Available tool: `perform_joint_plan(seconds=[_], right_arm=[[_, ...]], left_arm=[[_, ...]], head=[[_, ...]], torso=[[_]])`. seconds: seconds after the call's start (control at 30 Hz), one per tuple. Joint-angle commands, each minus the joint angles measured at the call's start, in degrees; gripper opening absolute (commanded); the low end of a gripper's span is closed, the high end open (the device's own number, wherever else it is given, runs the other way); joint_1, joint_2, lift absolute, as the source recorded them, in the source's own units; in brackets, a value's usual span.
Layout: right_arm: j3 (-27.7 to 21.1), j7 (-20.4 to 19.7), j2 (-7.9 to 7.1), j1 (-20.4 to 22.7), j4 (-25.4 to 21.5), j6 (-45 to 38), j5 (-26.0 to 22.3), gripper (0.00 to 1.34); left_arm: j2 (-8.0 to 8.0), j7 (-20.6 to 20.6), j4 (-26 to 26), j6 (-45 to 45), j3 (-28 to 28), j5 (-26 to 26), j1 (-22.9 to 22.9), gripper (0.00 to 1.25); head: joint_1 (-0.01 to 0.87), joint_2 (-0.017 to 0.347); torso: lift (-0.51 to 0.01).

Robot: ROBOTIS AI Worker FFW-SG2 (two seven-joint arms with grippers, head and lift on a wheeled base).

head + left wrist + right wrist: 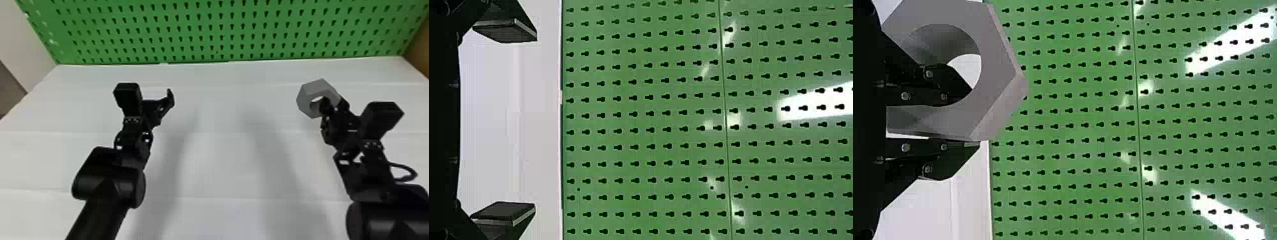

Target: Pick up the hex nut

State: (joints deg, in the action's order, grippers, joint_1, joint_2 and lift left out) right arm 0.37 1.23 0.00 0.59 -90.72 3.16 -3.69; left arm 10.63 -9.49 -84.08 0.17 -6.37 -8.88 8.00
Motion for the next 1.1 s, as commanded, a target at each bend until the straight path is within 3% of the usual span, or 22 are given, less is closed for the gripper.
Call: perform_joint_plan(seconds=[0.0,1.07], right_arm=[[0.07,0.00,0.05,-0.15,0.11,0.00,0.00,0.27],[0.51,0.00,0.05,-0.24,0.55,0.35,0.00,0.27]], left_arm=[[0.00,0.00,0.05,0.00,-0.04,0.00,0.00,1.16],[0.00,0.00,-0.03,-0.09,0.13,-0.09,-0.44,1.16]], head=[[0.785,0.149],[0.785,0.149]], torso=[[-0.085],[-0.085]])
